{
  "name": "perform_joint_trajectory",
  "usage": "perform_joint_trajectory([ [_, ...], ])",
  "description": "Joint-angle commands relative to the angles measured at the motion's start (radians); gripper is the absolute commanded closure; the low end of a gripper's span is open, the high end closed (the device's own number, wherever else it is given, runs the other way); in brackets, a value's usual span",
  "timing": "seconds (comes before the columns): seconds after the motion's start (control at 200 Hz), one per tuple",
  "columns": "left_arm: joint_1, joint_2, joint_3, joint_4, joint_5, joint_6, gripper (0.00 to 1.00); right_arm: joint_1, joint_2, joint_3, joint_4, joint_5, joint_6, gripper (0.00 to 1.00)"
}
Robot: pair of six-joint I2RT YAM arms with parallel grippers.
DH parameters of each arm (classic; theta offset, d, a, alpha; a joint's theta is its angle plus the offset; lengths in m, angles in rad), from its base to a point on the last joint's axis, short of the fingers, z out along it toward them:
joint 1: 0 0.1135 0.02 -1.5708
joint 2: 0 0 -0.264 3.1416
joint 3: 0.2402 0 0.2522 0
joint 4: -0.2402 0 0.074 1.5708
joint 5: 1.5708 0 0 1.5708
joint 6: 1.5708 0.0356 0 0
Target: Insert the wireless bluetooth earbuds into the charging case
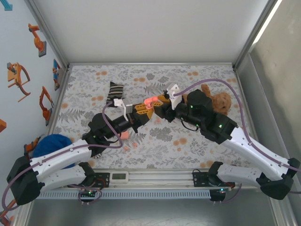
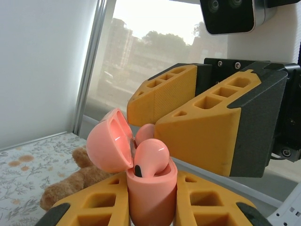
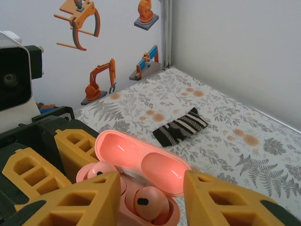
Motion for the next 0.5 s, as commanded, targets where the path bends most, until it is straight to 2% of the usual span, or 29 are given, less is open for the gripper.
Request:
perform_joint_trajectory([
  [0.0,-0.006,-0.001,0.004,0.063,0.0,-0.014,1.0,0.007,0.007,0.062,-0.024,0.02,0.03,0.56],
  [0.125,-0.005,-0.003,-0.003,0.063,0.0,-0.018,1.0,0.007,0.021,0.122,-0.084,0.086,0.058,0.5],
  [0.27,-0.005,-0.006,-0.012,0.06,0.0,-0.019,1.0,0.007,0.015,0.147,-0.097,0.14,0.092,0.36],
  [0.496,-0.005,-0.017,-0.022,0.053,-0.003,-0.019,1.0,0.007,0.002,0.149,-0.1,0.147,0.126,0.2],
])
